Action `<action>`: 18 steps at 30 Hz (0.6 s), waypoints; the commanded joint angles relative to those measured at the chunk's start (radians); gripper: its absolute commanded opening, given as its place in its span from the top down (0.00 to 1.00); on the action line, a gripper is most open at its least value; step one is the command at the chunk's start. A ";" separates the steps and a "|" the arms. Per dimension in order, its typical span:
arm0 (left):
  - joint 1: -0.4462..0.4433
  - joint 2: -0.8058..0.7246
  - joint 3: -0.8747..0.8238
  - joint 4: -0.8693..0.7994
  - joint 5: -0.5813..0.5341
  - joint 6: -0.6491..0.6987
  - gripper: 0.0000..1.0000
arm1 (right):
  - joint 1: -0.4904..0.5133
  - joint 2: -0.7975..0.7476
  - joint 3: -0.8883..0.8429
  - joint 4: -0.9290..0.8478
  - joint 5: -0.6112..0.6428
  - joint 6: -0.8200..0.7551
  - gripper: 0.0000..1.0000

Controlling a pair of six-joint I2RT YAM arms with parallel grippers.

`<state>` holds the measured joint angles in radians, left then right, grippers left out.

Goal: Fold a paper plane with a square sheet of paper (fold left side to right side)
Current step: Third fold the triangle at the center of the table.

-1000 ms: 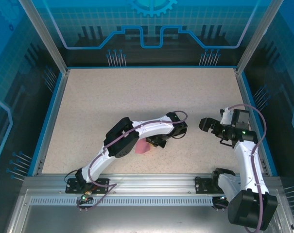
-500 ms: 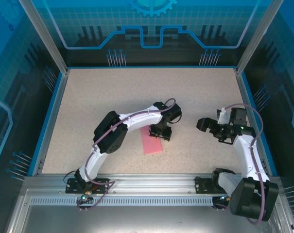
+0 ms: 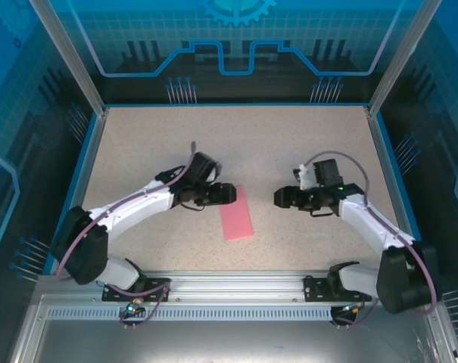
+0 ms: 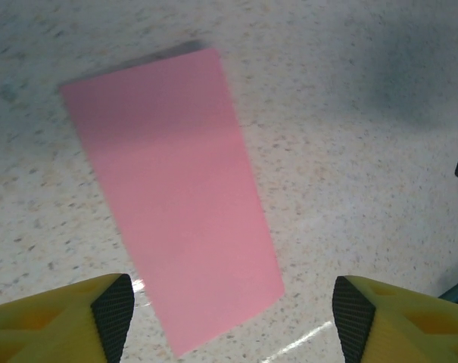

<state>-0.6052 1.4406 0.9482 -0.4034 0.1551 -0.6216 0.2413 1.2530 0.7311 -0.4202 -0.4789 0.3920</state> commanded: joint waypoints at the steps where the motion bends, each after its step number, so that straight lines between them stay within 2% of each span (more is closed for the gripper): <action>1: 0.041 -0.042 -0.149 0.206 0.111 -0.097 0.26 | 0.097 0.116 0.073 0.164 -0.009 0.051 0.29; 4: 0.063 -0.044 -0.230 0.281 0.146 -0.129 0.26 | 0.154 0.246 0.139 0.227 -0.014 0.062 0.38; 10: 0.064 0.007 -0.287 0.363 0.189 -0.163 0.26 | 0.231 0.478 0.301 0.247 -0.009 0.073 0.52; 18: 0.064 0.055 -0.270 0.363 0.205 -0.155 0.26 | 0.268 0.664 0.427 0.211 0.005 0.071 0.57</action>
<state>-0.5495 1.4750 0.6758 -0.0628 0.3252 -0.7620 0.4934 1.8805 1.1202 -0.1925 -0.4793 0.4637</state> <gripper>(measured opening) 0.741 0.429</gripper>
